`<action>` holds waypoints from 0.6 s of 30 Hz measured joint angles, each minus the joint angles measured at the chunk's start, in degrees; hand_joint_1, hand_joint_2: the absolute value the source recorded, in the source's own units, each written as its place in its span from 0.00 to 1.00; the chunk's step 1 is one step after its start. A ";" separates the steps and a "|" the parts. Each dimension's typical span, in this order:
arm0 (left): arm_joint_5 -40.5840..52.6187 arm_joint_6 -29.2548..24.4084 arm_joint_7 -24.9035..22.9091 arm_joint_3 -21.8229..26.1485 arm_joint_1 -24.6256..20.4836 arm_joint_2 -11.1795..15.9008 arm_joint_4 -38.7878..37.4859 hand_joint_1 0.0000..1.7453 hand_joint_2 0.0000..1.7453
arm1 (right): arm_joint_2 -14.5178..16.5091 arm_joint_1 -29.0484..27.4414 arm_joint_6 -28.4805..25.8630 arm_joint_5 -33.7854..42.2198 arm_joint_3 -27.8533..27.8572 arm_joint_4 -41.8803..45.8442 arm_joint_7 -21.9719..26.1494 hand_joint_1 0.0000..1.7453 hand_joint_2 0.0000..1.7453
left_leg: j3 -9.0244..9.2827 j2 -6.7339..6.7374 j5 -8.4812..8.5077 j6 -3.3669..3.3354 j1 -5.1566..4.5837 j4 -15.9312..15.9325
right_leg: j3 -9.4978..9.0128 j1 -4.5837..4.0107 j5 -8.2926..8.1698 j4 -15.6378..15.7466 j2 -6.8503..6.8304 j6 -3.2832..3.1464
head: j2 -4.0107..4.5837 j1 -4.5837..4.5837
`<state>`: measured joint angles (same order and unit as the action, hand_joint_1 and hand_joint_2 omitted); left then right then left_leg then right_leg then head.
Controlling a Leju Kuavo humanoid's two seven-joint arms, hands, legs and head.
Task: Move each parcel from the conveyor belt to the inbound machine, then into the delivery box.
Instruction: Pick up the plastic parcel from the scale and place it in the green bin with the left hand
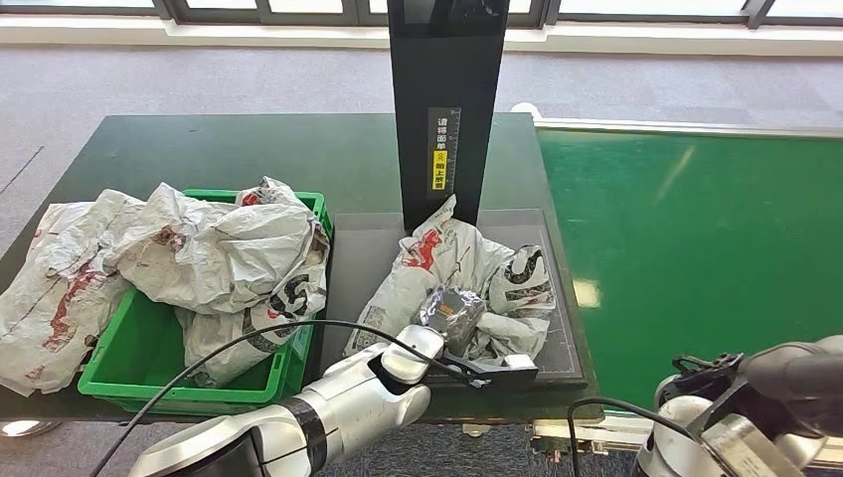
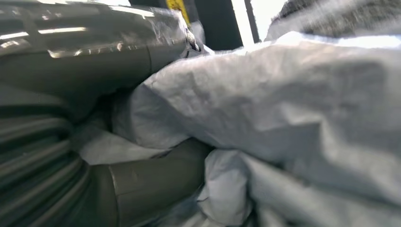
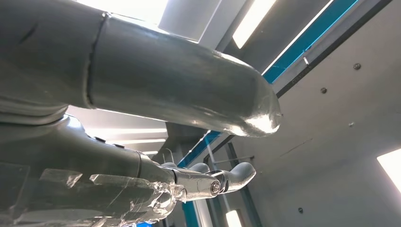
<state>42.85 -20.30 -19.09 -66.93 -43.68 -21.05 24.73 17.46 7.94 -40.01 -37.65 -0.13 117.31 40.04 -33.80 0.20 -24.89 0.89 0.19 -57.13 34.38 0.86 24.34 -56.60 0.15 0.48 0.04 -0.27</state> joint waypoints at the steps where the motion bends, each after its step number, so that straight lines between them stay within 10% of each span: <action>1: 0.96 -2.20 -0.98 -0.12 -0.06 0.00 -0.16 1.00 1.00 | 0.00 -0.01 0.00 -0.09 0.00 0.00 0.00 0.00 0.00 | 0.00 0.00 0.00 0.00 0.00 0.00 | 0.00 0.00 0.00 0.00 0.00 0.00 | 0.00 -0.01; 18: 17.14 -18.60 -7.81 0.44 -0.75 0.44 0.17 1.00 1.00 | -0.02 -0.37 0.02 -0.18 0.00 -0.02 0.00 0.00 0.00 | -0.03 -0.02 0.00 0.00 0.00 0.00 | 0.00 0.00 0.00 -0.01 -0.03 0.00 | 0.01 0.01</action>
<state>59.99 -38.91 -26.91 -66.50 -44.42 -20.61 24.89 17.44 7.58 -40.00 -37.83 -0.13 117.28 40.04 -33.83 0.17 -24.88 0.89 0.19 -57.13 34.38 0.86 24.34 -56.61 0.12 0.48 0.04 -0.27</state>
